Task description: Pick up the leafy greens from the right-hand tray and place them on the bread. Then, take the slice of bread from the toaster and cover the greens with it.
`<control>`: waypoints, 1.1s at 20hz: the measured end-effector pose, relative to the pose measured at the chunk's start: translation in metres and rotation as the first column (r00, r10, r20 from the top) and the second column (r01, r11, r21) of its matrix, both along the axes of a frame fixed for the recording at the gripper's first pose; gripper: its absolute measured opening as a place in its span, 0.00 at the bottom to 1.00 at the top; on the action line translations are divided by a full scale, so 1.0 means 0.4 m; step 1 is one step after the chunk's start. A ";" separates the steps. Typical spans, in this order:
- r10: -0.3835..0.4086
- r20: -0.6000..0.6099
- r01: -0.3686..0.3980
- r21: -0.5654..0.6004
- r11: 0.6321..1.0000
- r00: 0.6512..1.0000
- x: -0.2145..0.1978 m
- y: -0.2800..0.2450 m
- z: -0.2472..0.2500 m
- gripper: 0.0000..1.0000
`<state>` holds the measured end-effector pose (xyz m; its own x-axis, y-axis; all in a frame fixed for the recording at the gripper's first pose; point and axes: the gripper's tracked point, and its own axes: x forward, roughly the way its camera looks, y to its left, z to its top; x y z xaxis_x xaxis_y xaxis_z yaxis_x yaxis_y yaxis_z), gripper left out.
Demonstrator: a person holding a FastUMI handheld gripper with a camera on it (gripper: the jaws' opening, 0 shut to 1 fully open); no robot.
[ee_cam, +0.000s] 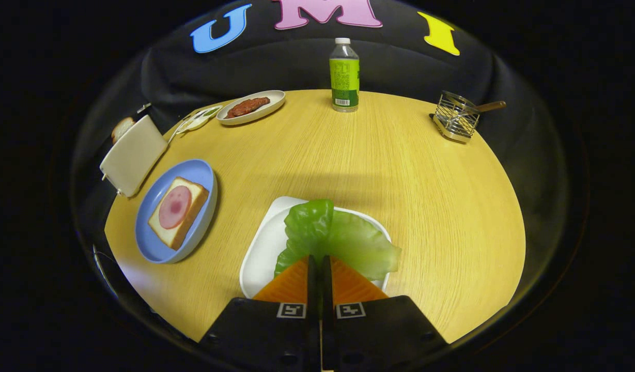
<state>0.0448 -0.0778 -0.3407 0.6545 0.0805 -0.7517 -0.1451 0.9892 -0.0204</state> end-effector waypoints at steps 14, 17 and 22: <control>0.049 0.171 -0.046 -0.021 0.999 0.984 0.006 0.152 0.321 0.06; 0.091 0.180 -0.092 -0.003 0.996 0.979 0.009 0.250 0.346 0.06; 0.150 0.184 -0.145 -0.039 0.989 0.971 0.041 0.390 0.303 0.06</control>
<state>0.0614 0.0781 -0.2195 0.7650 0.1691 -0.6214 -0.2809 0.9559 -0.0857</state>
